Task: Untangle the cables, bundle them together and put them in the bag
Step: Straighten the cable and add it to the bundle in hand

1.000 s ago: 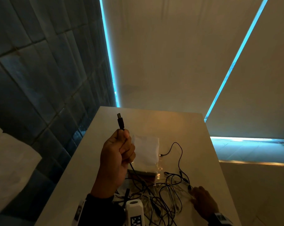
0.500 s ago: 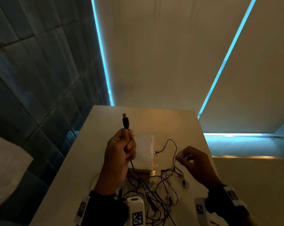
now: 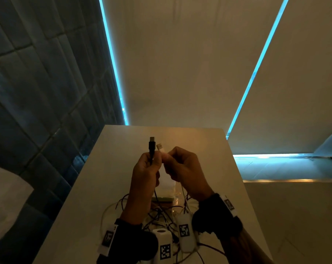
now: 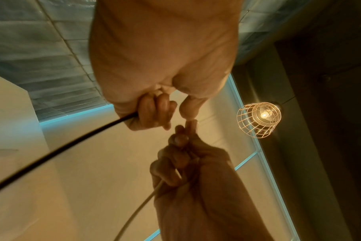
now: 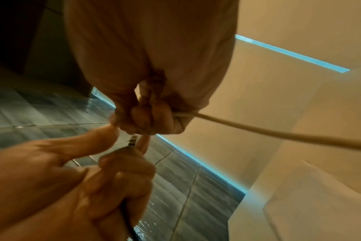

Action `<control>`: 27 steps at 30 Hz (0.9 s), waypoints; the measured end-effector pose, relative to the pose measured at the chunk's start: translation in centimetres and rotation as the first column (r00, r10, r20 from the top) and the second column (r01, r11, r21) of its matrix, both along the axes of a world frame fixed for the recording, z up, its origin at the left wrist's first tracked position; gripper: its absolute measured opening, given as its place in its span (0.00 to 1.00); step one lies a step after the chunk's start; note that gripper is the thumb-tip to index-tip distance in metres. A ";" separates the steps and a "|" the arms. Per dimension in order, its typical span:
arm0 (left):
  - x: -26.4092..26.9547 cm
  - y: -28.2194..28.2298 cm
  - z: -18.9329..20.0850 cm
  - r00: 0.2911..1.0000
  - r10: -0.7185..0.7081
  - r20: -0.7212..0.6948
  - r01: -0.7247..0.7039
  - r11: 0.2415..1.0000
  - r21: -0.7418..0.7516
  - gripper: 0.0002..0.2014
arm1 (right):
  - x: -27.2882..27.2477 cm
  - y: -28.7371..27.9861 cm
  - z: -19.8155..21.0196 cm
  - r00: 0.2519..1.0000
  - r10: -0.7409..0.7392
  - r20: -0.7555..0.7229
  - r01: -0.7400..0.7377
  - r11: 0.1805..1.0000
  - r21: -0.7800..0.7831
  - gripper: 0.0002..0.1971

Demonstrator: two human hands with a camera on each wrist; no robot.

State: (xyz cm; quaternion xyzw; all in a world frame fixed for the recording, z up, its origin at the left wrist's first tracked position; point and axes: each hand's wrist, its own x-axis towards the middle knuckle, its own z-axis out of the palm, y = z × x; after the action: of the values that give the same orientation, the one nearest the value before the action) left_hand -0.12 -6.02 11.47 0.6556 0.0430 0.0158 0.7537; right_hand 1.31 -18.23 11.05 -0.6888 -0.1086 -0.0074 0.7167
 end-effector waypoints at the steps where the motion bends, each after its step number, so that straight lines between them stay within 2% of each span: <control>1: 0.0 0.1 0.0 1.000 0.008 0.012 -0.008 1.000 0.009 0.12 | -0.1 0.3 0.0 1.000 0.010 -0.009 -0.010 1.000 -0.002 0.10; 7: 0.0 0.4 -0.5 0.996 0.048 0.073 -0.051 0.998 0.043 0.12 | -0.6 0.6 -0.5 0.996 0.049 -0.075 -0.051 0.999 -0.014 0.13; 11: 0.2 0.7 -0.4 0.990 0.121 0.073 -0.118 0.992 -0.045 0.12 | -1.0 0.7 -1.2 0.988 0.089 -0.126 -0.108 0.983 -0.150 0.13; 13: 0.3 1.0 -0.2 0.990 0.121 0.070 -0.116 0.991 -0.072 0.12 | -1.2 0.7 -1.6 0.991 0.070 -0.115 -0.090 0.981 -0.173 0.12; 19: -0.2 0.3 -0.4 0.993 0.083 0.082 -0.086 0.995 0.039 0.13 | -1.0 1.0 -1.4 1.000 0.013 -0.027 -0.017 0.989 -0.150 0.11; 24: -0.1 0.7 -0.5 0.989 0.139 0.044 -0.137 0.990 -0.036 0.16 | -1.3 1.2 -2.2 0.996 0.066 -0.052 -0.071 0.992 -0.105 0.13; 27: -0.1 0.9 -0.3 0.992 0.127 0.027 -0.120 0.978 -0.169 0.17 | -1.3 1.1 -3.0 0.996 0.077 -0.051 -0.082 0.992 -0.096 0.14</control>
State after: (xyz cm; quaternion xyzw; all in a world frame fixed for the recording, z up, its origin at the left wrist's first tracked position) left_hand -0.20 -5.14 11.19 0.5858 0.0706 0.0714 0.8042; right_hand 0.05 -17.17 8.05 -0.7181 -0.1190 0.0428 0.6844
